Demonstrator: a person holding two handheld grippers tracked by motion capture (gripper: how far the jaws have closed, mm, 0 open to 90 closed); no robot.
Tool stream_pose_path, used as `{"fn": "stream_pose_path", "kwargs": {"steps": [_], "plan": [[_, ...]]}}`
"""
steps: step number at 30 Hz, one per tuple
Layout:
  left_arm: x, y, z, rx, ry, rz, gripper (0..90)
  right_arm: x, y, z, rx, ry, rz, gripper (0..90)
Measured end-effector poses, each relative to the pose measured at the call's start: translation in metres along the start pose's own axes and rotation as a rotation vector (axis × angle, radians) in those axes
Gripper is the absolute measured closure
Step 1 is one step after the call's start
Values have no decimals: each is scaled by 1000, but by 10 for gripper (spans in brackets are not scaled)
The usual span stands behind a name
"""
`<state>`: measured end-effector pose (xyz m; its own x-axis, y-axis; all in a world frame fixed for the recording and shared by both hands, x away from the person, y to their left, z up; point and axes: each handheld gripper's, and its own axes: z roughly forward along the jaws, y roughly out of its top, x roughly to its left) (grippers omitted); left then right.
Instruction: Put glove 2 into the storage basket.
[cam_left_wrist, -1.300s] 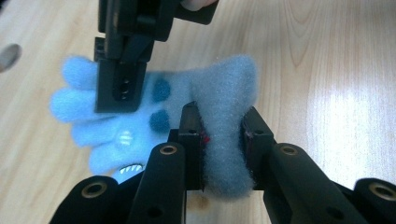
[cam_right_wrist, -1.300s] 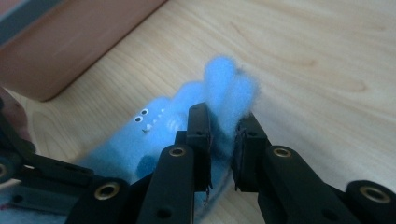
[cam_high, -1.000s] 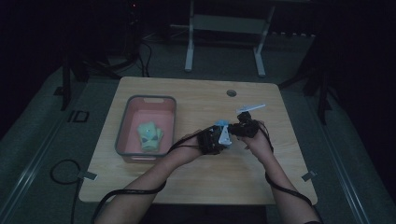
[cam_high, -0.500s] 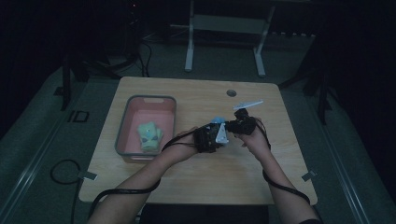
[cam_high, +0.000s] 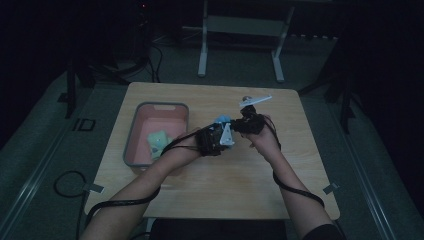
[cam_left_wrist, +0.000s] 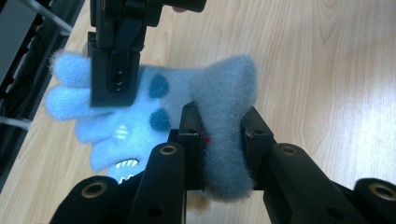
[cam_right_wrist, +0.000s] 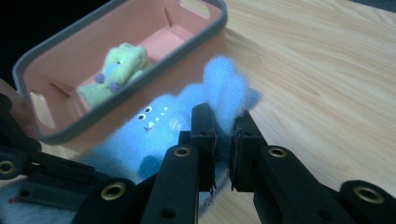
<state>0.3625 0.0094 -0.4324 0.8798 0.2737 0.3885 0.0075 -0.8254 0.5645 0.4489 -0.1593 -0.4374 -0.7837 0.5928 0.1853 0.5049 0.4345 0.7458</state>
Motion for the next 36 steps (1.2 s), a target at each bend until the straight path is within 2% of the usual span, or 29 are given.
{"fn": "stream_pose_path", "kwargs": {"steps": [2, 3, 8, 15, 18, 26, 27, 36], "plan": [[2, -4, -6, 6, 10, 1, 756, 1, 2, 1, 2, -1, -8, 826], [3, -5, -7, 5, 13, 2, 756, 7, 10, 4, 1, 1, -27, 826], [8, -13, -19, 17, 31, -3, 756, 15, 23, 11, 1, 16, -40, 826], [12, -28, -31, 34, 47, -35, 756, 28, 37, 24, 15, 31, -70, 826], [13, -37, -38, 42, 64, -46, 756, 39, 47, 33, 7, 43, -95, 827], [17, -51, -49, 63, 81, -74, 756, 50, 58, 48, 25, 57, -121, 829], [18, -58, -53, 71, 85, -87, 756, 56, 62, 56, 23, 68, -126, 829], [20, -82, -62, 97, 94, -119, 755, 73, 71, 83, 52, 95, -142, 830]]}}
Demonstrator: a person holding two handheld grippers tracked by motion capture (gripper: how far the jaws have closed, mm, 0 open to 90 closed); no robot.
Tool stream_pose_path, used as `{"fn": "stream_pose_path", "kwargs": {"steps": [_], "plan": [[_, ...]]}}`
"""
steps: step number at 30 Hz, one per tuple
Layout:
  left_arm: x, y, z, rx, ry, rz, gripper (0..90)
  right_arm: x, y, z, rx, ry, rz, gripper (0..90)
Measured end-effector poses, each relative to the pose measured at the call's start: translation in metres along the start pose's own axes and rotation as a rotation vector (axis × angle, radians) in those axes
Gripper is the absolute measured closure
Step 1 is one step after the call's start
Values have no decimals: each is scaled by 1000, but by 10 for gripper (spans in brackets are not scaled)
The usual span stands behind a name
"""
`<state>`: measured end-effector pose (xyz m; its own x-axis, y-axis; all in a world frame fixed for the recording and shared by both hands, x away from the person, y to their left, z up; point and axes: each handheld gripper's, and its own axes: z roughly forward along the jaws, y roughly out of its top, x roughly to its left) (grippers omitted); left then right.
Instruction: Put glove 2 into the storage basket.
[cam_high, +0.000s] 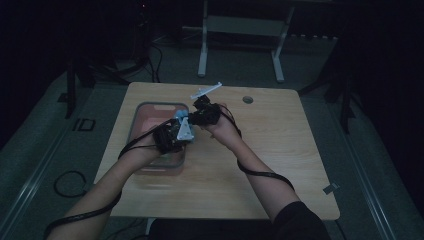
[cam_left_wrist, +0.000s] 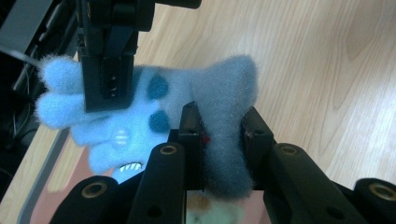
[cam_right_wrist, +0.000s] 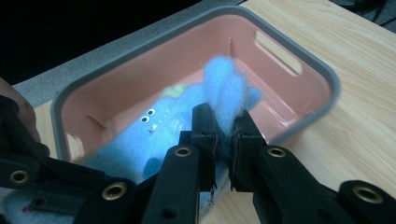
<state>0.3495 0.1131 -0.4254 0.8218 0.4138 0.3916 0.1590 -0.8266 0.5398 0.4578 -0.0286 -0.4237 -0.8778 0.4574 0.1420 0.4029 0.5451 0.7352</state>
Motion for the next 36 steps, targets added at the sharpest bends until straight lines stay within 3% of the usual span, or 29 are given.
{"fn": "stream_pose_path", "kwargs": {"steps": [14, 20, 23, 32, 36], "plan": [[8, -47, -17, 61, 11, -45, 755, 26, 23, 48, 29, 69, -39, 830], [9, -64, -21, 53, 5, -59, 754, 34, 28, 63, 41, 86, -53, 830], [9, -73, -14, 59, -14, -68, 754, 36, 25, 73, 52, 90, -45, 830], [8, -80, 4, 65, -55, -83, 754, 28, 12, 84, 81, 86, -10, 830], [8, -82, 12, 73, -70, -92, 753, 25, 7, 89, 103, 60, -5, 827]]}}
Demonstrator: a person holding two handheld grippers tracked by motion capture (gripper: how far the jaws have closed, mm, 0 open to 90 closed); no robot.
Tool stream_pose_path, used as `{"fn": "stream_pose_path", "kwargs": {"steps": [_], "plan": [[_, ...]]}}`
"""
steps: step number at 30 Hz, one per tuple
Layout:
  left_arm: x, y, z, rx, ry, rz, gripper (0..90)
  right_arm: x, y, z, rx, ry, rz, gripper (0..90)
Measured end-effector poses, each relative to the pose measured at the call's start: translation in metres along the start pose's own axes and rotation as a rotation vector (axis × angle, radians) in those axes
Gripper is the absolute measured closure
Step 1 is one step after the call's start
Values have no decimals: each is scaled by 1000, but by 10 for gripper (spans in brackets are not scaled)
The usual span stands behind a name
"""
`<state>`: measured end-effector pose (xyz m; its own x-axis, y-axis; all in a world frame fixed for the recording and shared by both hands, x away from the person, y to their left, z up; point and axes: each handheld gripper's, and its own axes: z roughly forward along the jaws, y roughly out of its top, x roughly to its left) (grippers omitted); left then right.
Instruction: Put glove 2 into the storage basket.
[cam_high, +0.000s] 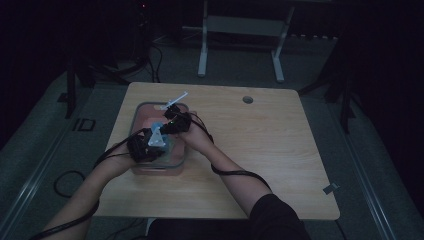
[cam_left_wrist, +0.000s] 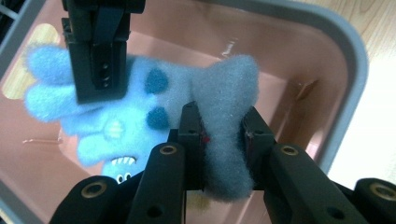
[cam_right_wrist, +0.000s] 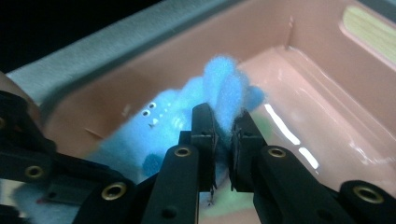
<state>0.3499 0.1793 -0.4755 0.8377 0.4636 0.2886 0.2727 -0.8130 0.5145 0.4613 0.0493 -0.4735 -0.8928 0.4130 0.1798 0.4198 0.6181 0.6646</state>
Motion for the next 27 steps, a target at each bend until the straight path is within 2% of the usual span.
{"fn": "stream_pose_path", "kwargs": {"steps": [3, 12, 16, 19, 20, 21, 23, 24, 27], "plan": [[-1, -1, 6, 13, -7, 2, 753, -3, -5, 4, 13, -16, 9, 824], [1, -2, 17, 41, -28, -5, 750, -8, -8, 12, 43, 1, 28, 813], [0, -3, 20, 49, -36, -3, 746, -11, -12, 14, 41, 17, 40, 760], [0, -3, 20, 49, -42, -7, 731, -10, -12, 14, 38, 2, 39, 724], [0, -3, 21, 51, -44, -21, 716, -9, -11, 14, 43, -1, 32, 671], [0, -3, 21, 51, -44, -21, 695, -9, -11, 14, 43, -1, 32, 671], [0, -4, 19, 40, -32, -34, 659, -10, -11, 11, 40, 27, 35, 595], [0, -4, 19, 38, -21, -39, 618, -11, -12, 10, 40, 31, 37, 545], [2, -5, 16, 33, -9, -63, 484, -12, -12, 5, 28, 25, 23, 472]]}}
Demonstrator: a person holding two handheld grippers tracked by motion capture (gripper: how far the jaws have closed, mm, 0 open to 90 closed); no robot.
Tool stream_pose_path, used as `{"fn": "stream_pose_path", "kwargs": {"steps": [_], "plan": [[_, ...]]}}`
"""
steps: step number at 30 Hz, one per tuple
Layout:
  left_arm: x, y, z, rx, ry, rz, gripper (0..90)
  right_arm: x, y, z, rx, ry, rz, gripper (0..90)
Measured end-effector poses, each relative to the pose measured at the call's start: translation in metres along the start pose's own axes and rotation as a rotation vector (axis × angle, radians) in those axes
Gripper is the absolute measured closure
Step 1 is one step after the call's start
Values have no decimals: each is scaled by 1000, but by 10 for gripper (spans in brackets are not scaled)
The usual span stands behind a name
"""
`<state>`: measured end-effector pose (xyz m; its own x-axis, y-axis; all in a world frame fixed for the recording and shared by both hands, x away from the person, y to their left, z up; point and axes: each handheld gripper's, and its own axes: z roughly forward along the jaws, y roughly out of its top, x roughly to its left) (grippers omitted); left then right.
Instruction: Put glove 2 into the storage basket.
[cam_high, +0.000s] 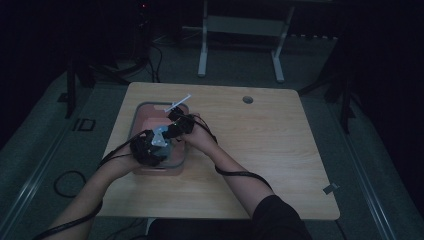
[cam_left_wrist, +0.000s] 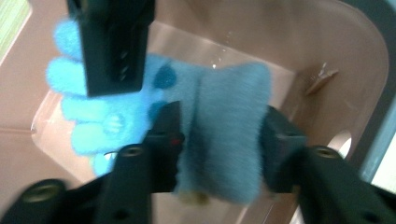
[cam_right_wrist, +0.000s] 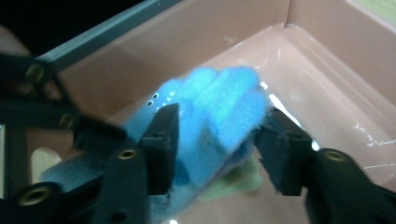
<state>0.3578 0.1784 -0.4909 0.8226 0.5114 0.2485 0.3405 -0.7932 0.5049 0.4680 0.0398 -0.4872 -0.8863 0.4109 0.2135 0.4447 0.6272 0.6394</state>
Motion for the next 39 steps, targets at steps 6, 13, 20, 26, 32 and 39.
{"fn": "stream_pose_path", "kwargs": {"steps": [6, 13, 20, 26, 32, 39], "plan": [[0, 1, -11, -48, 15, -35, 428, -2, -2, -14, -22, 37, -25, 307], [0, 5, -24, -113, -5, -84, 204, 2, -7, -35, -75, 89, -76, 239], [-5, 10, -26, -150, -18, -111, 83, 6, -22, -53, -94, 106, -133, 206], [-10, 16, -27, -226, -25, -137, 33, 4, -36, -69, -115, 86, -127, 205], [-22, 30, -21, -219, -73, -85, 33, -6, -54, -89, -149, 47, -92, 177], [-33, 46, -16, -235, -73, -56, 30, -20, -74, -107, -161, 11, -74, 164]]}}
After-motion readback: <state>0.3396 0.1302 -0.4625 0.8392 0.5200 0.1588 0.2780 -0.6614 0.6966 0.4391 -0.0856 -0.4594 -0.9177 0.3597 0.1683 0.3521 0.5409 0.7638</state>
